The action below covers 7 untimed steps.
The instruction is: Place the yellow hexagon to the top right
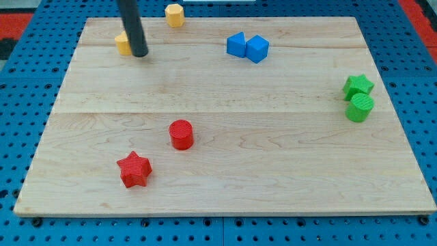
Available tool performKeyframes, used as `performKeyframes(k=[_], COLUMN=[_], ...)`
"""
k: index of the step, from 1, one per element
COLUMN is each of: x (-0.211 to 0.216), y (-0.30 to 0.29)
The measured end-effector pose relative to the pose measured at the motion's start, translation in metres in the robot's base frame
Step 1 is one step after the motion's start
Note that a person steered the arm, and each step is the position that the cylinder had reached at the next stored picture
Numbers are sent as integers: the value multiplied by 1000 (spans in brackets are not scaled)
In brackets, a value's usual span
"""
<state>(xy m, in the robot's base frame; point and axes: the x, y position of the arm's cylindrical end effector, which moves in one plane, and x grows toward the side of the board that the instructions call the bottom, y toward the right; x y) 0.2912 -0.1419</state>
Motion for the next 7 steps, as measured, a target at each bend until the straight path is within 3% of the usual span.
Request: performKeyframes(k=[1,2,3,4,5,6,7], x=[-33,3,12,-26,-32,-46,-55], y=[-4,0,-63,-63,-43,-71,-28])
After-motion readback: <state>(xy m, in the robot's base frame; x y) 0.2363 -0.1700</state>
